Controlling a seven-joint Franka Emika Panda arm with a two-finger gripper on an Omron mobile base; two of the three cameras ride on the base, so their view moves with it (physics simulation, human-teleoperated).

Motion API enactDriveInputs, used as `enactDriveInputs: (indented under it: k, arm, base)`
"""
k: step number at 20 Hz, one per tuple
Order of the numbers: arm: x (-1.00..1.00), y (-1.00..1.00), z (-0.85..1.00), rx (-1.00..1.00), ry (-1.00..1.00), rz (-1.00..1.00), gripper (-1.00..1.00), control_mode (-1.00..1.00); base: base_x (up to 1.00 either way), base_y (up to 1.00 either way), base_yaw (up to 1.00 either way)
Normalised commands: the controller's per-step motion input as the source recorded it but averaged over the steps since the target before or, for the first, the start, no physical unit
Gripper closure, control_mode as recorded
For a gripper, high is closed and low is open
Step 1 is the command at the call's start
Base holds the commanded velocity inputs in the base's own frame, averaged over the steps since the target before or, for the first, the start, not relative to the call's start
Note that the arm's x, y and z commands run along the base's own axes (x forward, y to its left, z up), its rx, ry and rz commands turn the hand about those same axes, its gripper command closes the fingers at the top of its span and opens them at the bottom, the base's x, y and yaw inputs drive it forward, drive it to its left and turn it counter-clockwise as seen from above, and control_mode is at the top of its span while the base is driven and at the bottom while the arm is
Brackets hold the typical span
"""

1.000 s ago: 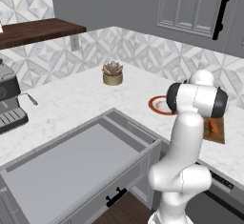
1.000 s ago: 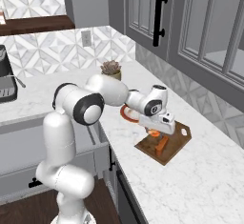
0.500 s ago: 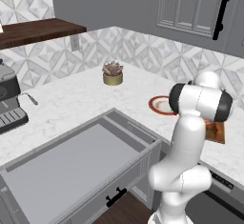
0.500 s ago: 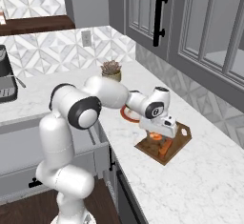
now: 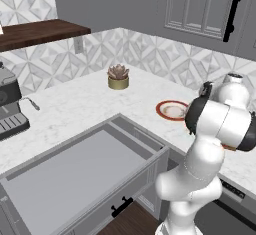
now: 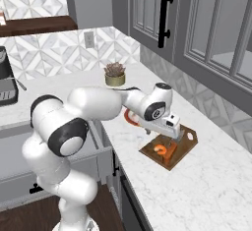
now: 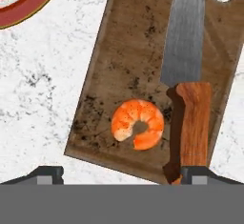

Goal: Pick up the knife from the drawer and place it on the cutting board. Then place the meat from the plate to the cutting board.

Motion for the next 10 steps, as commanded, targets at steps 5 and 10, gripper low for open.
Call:
enactDriveInputs:
  k: [5, 10]
  arm:
    - [-0.24, 1.0, 0.9, -0.15, -0.06, 0.01, -1.0, -1.0]
    - [-0.04, 1.0, 0.89, -0.2, 0.0, 0.11, -1.0, -1.0]
  base:
    - [0.0, 0.0, 0.0]
    - [0.0, 0.0, 0.0]
